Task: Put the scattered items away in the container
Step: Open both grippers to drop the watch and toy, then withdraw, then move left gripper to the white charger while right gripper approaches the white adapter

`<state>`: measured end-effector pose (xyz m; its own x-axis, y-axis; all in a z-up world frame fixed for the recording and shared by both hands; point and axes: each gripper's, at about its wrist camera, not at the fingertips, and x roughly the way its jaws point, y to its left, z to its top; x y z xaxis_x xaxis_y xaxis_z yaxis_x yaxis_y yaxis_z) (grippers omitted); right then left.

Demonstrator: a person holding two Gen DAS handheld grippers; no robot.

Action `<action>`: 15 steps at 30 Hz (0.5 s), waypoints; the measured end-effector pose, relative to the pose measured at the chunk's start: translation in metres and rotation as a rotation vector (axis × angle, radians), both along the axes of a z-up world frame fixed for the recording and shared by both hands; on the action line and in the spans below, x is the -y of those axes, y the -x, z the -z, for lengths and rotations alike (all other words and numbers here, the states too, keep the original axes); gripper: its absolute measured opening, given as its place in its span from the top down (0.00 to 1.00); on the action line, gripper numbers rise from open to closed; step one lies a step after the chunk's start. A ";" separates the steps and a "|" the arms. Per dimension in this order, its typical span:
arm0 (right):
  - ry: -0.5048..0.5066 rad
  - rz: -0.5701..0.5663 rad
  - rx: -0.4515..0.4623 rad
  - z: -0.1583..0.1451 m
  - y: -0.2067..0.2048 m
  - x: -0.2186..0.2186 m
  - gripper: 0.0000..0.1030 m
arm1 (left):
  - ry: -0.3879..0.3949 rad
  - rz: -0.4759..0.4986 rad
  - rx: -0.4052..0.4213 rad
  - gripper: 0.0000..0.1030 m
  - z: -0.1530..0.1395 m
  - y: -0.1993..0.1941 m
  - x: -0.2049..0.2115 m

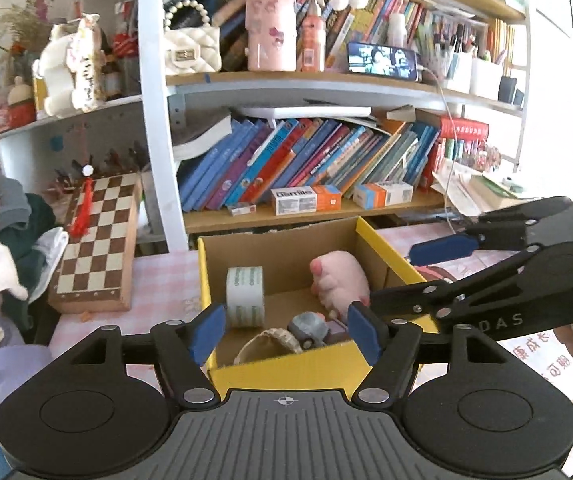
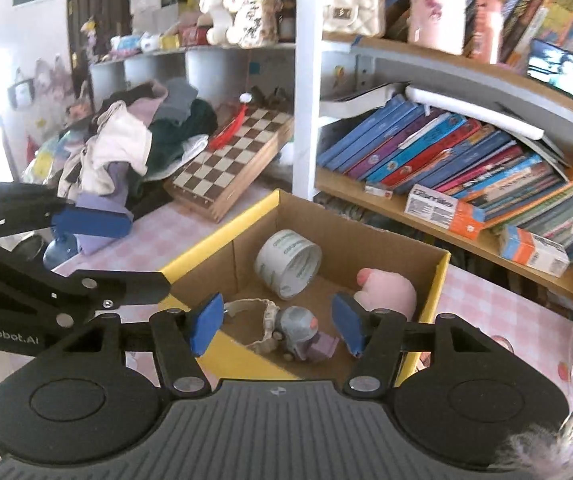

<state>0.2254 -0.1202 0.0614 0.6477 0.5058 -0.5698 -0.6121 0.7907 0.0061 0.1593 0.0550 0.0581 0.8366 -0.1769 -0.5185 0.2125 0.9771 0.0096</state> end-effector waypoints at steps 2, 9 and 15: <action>-0.014 0.034 0.007 0.000 0.012 0.002 0.42 | 0.002 -0.003 0.004 0.30 0.001 0.011 -0.003; -0.029 0.153 0.045 0.005 0.058 0.009 0.38 | 0.021 -0.010 0.016 0.22 0.004 0.049 -0.011; -0.037 0.255 0.075 0.012 0.099 0.022 0.33 | 0.043 -0.030 0.009 0.22 0.011 0.077 -0.017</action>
